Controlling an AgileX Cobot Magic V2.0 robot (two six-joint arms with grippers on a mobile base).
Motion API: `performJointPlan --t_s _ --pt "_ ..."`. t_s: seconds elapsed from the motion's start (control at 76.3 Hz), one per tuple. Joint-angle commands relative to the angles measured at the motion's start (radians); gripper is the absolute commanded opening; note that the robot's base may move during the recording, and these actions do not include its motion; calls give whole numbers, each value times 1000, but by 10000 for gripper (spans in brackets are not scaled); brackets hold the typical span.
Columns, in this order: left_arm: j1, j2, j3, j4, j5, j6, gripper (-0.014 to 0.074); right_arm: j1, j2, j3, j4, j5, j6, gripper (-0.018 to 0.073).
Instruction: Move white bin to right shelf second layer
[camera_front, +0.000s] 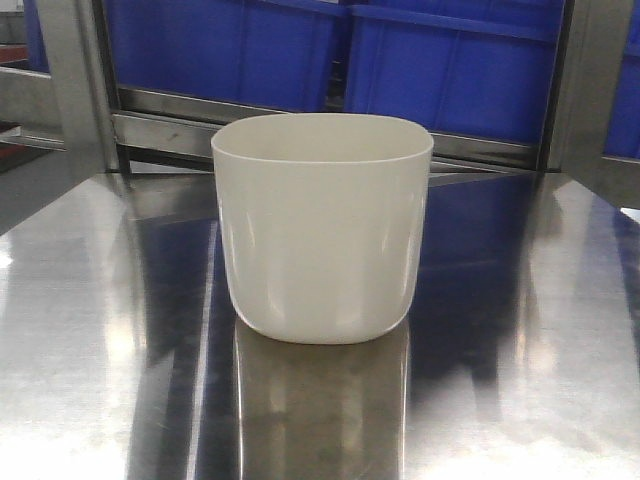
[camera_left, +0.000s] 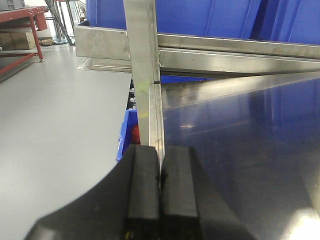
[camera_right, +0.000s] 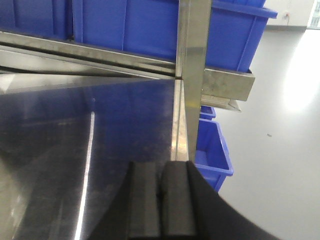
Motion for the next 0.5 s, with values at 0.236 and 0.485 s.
performJointPlan --t_s 0.236,0.485 --pt "-4 -14 37 0 -86 -5 85 -3 152 -211 -11 181 1 49" --pt "-4 -14 37 0 -86 -5 85 -3 356 -269 63 130 2 49"
